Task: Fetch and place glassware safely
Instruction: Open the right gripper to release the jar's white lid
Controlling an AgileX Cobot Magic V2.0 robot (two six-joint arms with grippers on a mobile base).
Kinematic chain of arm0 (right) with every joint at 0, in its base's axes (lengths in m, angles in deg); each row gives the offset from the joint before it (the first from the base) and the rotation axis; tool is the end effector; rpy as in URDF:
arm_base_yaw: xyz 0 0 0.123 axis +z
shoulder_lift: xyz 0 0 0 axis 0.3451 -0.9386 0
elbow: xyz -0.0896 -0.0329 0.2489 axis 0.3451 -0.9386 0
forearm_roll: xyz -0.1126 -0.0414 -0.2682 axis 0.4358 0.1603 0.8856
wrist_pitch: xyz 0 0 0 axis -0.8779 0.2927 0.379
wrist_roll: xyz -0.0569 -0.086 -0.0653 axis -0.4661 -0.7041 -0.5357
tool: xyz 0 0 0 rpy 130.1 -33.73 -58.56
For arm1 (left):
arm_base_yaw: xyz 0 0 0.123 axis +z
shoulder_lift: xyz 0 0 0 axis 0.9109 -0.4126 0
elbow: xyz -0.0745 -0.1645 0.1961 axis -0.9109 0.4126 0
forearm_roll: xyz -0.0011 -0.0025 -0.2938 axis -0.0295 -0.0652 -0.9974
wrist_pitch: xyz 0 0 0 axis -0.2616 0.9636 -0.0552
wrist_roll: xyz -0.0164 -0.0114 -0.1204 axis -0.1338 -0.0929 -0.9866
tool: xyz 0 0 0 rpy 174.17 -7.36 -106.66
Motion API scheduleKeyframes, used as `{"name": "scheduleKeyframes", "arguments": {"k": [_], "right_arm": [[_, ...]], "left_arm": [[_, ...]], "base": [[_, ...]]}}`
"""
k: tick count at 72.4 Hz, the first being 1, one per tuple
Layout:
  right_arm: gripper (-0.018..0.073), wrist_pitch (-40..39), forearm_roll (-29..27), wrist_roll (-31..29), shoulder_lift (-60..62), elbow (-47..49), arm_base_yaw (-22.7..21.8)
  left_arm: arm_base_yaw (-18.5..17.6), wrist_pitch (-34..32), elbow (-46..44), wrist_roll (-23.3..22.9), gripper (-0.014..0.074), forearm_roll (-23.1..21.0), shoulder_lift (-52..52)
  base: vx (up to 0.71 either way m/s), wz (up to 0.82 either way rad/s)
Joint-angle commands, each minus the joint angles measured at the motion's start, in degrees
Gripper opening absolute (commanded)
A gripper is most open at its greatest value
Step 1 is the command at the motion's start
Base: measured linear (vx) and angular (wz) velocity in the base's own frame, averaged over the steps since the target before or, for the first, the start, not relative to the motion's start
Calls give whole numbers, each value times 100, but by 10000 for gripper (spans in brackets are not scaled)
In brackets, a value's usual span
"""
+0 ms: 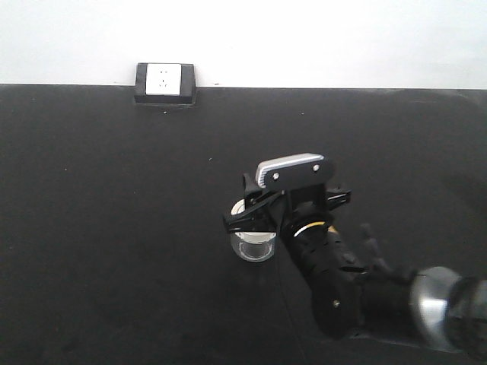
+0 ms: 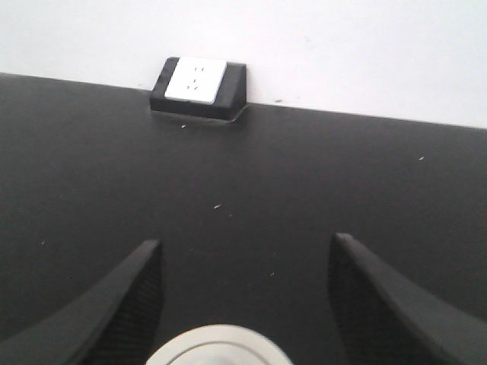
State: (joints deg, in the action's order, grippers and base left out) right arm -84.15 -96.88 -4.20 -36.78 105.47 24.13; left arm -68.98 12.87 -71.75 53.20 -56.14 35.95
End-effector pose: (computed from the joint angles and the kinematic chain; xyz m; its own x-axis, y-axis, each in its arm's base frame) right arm 0.3158 0.2256 0.1496 -0.1634 -0.0407 -0.9857 -0.2547 0.9670 0.0023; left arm 0.1404 -0.0122 0.2509 -0.1085 -0.1699 -0.9795 0.0723 0.9813 -0.1782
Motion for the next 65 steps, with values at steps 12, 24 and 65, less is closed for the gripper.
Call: {"name": "scheduleKeyframes", "arguments": {"k": [12, 24, 65], "right_arm": [[454, 802, -753, -1541, 1518, 111, -5], [454, 1887, -1187, -2653, 2496, 111, -5], [443, 3611, -1750, -3437, 6253, -1946, -1]], "left_arm": [[-35, -410, -152, -29, -7, -47, -96], [-35, -410, -152, -29, -7, -47, -96], [-35, -410, -152, -29, -7, -47, -96]], "base": [[0, 0], [0, 0], [0, 0]]}}
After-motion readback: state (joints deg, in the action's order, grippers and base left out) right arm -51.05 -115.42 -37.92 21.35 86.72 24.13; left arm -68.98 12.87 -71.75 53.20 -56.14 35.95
